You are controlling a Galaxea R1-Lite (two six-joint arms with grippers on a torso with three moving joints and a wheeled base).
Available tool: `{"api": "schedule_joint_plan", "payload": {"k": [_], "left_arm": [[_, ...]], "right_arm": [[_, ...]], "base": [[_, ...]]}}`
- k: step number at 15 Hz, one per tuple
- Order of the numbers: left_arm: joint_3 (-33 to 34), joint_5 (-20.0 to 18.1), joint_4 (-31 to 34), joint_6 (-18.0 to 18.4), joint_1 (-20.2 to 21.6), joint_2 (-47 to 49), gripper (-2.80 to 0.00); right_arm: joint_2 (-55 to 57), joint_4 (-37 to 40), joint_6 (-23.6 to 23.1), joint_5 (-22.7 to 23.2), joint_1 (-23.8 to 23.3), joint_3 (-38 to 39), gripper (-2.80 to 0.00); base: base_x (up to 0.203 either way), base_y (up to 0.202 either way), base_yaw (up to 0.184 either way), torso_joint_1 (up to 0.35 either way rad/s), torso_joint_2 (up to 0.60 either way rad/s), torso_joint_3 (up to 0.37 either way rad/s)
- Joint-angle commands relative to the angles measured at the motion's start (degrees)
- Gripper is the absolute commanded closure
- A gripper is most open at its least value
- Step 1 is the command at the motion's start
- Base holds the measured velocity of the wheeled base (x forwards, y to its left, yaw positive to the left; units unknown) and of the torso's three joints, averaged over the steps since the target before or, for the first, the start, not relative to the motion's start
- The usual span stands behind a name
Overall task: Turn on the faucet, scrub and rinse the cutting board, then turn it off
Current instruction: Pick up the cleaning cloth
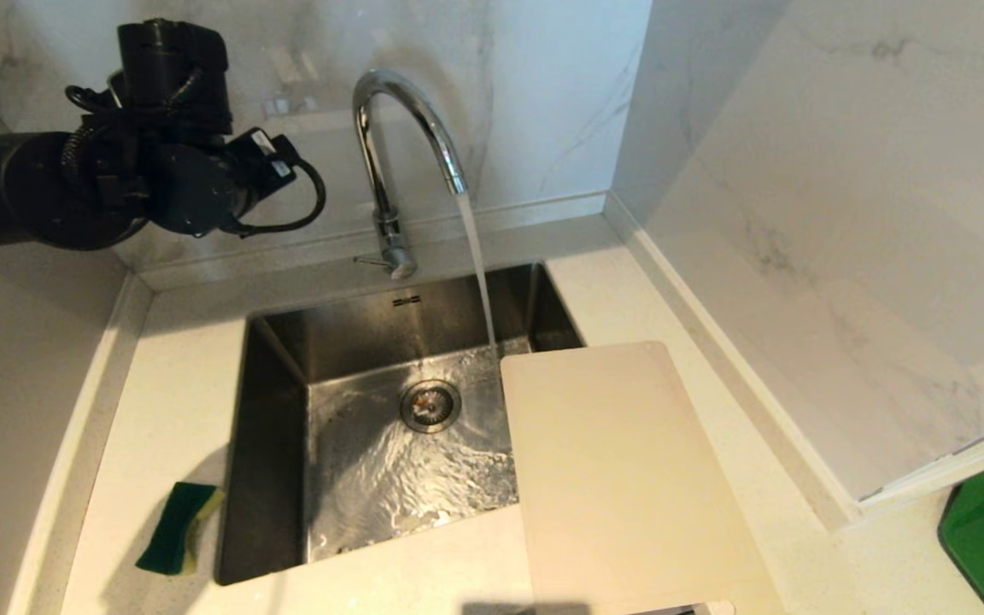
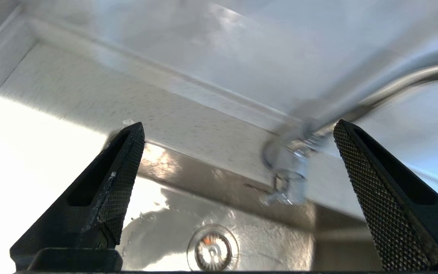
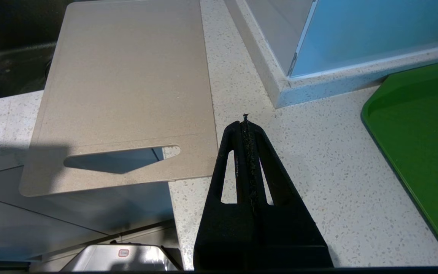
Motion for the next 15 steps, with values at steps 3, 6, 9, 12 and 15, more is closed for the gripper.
{"api": "schedule_joint_plan", "payload": {"k": [3,6,9,12,15], "left_arm": [[5.2,-5.4,0.0,3.9,2.2,-9.0,-2.8],[6.9,-5.7,0.0,6.8,2.8,-10.4,-2.8],[10.6,-5.8,4.5,11.3,3.7,-11.6,0.0],[14.8,-5.9,8.7,17.3,3.8,-13.0,0.0],[17.4,-6.0,10.1,17.9,4.1,-13.2,0.0]], "right_arm": [[0.0,0.0,0.0,0.0,0.0,0.0,0.0],[0.0,0.0,0.0,0.0,0.0,0.0,0.0],[0.0,0.0,0.0,0.0,0.0,0.0,0.0],[0.0,0.0,0.0,0.0,0.0,0.0,0.0],[0.0,0.0,0.0,0.0,0.0,0.0,0.0]], "base": [[0.0,0.0,0.0,0.0,0.0,0.0],[0.0,0.0,0.0,0.0,0.0,0.0],[0.0,0.0,0.0,0.0,0.0,0.0],[0.0,0.0,0.0,0.0,0.0,0.0],[0.0,0.0,0.0,0.0,0.0,0.0]]}}
